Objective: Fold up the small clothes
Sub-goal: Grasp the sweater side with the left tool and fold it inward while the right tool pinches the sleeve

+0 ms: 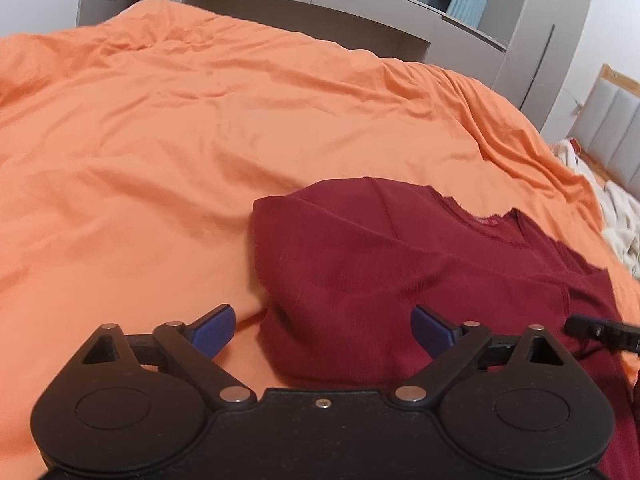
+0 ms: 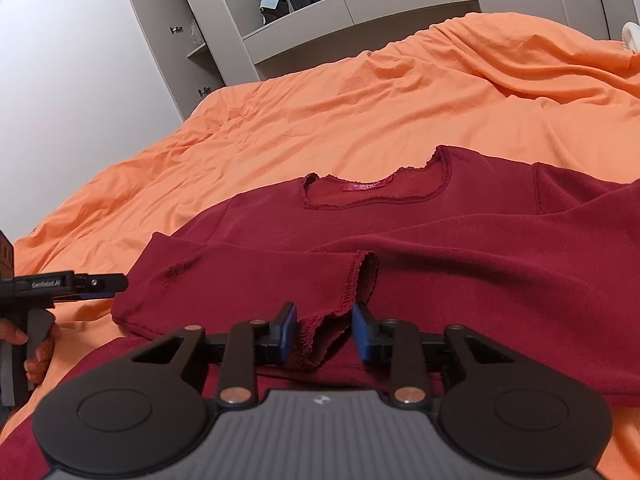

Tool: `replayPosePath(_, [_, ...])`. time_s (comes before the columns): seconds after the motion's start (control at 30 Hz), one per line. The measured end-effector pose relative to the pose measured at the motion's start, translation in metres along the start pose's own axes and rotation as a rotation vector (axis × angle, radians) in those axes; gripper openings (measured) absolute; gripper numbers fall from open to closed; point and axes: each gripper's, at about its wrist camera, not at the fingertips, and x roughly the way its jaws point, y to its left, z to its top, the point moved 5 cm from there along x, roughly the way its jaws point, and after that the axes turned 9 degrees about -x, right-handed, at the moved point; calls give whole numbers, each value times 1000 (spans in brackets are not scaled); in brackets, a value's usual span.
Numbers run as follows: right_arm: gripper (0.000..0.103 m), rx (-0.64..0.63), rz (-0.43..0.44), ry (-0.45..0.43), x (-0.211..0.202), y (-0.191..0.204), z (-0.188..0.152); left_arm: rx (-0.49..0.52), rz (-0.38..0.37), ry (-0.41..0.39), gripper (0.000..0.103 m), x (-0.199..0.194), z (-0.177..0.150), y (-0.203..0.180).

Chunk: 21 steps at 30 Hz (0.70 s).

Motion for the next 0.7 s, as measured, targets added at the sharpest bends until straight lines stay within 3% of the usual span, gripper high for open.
replayPosePath(0.23, [24,0,5,-3,2,1,-1,-55,-61,-13,85,10,6,1])
replayPosePath(0.43, [23,-3,4,-2,2,2,-1,-36,-76,35,83,11,3,-6])
replayPosePath(0.7, [23,-11,-1,-2,2,2,-2,-47,-43,95,74,17,-4,-4])
